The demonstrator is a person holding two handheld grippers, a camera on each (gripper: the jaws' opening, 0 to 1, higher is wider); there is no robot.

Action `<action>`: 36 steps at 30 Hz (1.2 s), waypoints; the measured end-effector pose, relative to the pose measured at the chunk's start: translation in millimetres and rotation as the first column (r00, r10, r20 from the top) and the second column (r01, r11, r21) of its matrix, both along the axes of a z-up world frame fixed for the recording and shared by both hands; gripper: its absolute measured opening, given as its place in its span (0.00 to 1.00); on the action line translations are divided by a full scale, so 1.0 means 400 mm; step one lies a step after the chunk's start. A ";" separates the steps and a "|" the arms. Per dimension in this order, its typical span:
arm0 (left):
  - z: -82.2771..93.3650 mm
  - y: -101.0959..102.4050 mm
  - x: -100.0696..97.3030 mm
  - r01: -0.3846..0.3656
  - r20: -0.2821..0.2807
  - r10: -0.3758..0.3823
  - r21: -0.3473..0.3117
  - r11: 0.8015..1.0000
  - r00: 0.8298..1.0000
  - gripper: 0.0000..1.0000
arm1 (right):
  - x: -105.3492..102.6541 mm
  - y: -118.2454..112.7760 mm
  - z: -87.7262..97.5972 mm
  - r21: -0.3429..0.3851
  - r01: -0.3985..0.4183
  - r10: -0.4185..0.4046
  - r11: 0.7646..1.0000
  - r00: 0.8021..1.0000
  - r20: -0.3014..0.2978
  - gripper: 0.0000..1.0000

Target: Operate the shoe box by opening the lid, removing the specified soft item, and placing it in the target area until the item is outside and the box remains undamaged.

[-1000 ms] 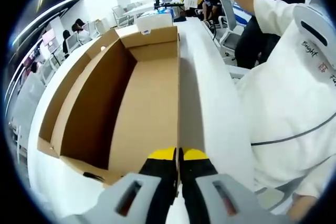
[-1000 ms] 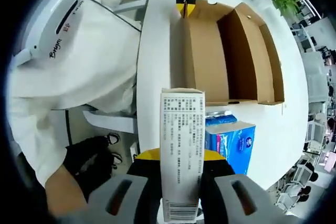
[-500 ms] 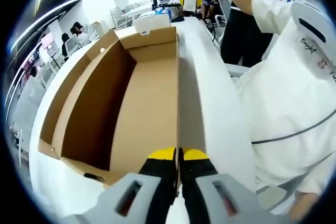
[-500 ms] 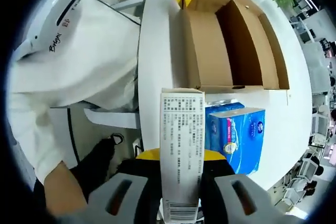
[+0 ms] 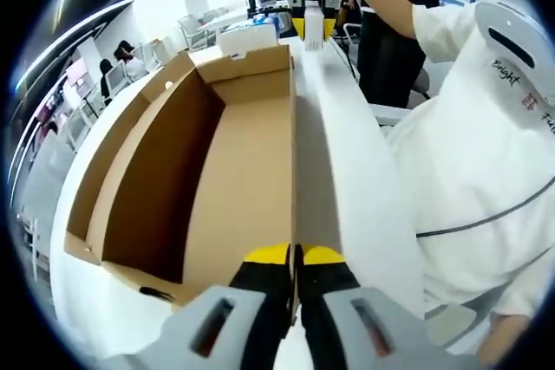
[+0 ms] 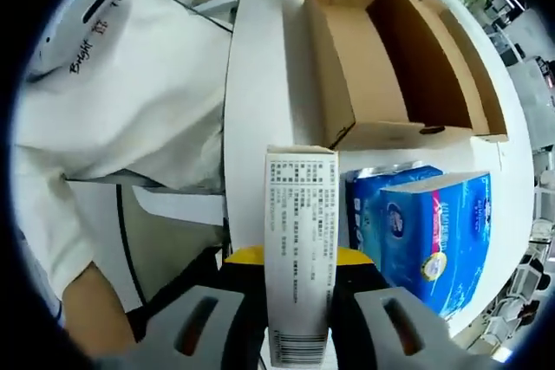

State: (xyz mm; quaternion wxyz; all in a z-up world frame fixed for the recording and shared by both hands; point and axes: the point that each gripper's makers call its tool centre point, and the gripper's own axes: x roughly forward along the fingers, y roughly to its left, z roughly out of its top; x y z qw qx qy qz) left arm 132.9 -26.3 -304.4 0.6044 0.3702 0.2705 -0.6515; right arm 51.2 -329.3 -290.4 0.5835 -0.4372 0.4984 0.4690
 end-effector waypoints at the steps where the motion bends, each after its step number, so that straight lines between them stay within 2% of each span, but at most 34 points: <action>1: 0.000 0.000 0.000 0.000 0.001 0.000 -0.001 1.000 1.000 0.01 | -0.001 -0.002 -0.007 -0.005 -0.001 0.001 1.000 1.000 -0.005 0.22; 6: 0.000 0.000 -0.001 0.000 0.004 0.000 -0.004 1.000 1.000 0.01 | 0.002 -0.027 -0.035 -0.026 -0.006 0.006 1.000 1.000 0.005 0.22; 21: -0.001 0.000 -0.003 0.004 0.005 -0.004 -0.003 1.000 1.000 0.01 | 0.013 -0.018 -0.059 0.001 -0.009 0.009 1.000 1.000 0.013 0.22; 24: -0.001 0.000 -0.004 0.003 0.001 -0.003 -0.002 1.000 1.000 0.01 | 0.015 -0.026 -0.075 -0.026 -0.011 0.011 1.000 1.000 0.005 0.22; 29: -0.001 0.001 -0.004 0.003 0.000 -0.003 -0.002 1.000 1.000 0.01 | 0.030 -0.020 -0.082 0.001 -0.008 0.008 1.000 1.000 0.026 0.22; 36: -0.001 0.001 -0.004 0.002 -0.002 -0.002 -0.001 1.000 1.000 0.01 | 0.032 -0.031 -0.096 -0.025 -0.002 0.002 1.000 1.000 0.018 0.22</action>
